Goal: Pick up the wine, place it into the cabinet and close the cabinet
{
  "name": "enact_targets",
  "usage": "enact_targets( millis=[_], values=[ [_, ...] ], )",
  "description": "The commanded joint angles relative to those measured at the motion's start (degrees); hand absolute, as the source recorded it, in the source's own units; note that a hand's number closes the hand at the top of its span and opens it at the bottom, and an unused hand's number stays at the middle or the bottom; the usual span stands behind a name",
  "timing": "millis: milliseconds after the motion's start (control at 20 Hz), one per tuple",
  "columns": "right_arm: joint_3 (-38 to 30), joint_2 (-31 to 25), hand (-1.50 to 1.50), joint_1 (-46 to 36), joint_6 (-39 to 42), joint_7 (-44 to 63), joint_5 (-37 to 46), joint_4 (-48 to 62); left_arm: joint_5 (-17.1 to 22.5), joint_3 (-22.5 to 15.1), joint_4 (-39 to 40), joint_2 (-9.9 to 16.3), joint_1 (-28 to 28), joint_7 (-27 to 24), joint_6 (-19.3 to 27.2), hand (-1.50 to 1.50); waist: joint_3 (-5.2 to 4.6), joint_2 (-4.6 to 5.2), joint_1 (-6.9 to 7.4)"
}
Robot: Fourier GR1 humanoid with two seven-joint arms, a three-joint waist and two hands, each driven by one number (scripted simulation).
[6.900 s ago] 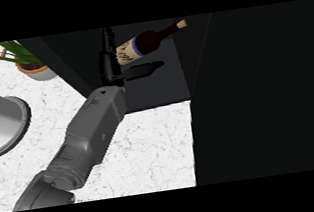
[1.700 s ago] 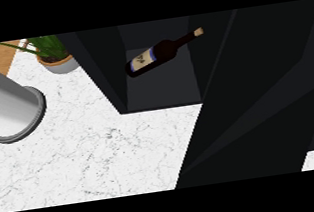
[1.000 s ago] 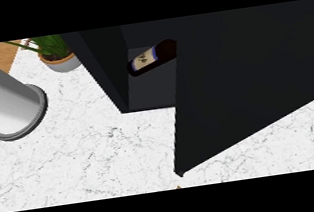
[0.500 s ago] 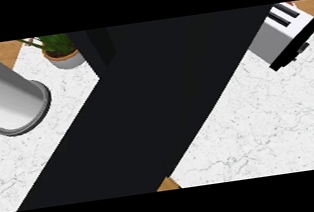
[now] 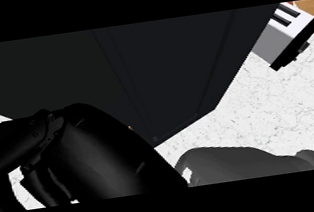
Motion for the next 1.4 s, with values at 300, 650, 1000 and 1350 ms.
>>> enact_targets(
  millis=[300,650,1000,1350],
  values=[
    [-10.36,-1.02,1.5,-10.15,8.47,-9.12,2.44,22.52,-3.18,0.73,1.34,-2.88,3.59,-2.07,-4.12,-1.5,0.05,-0.05,-0.58],
    [-15.17,0.72,1.5,-9.36,13.15,-21.01,-0.12,37.24,-1.85,3.66,0.59,-2.42,-1.09,4.43,-1.39,-1.5,0.08,0.11,-0.86],
    [-21.21,-2.95,1.5,-13.27,19.73,-24.09,-0.8,45.45,-5.03,1.56,-0.77,-5.07,-1.15,3.62,-0.64,-1.5,0.07,0.25,-0.47],
    [-18.95,-4.97,1.5,-11.07,20.52,-28.49,3.28,47.63,-4.34,2.16,0.86,-4.64,-2.81,5.44,-1.64,-1.5,0.04,0.42,-0.71]
  ],
)
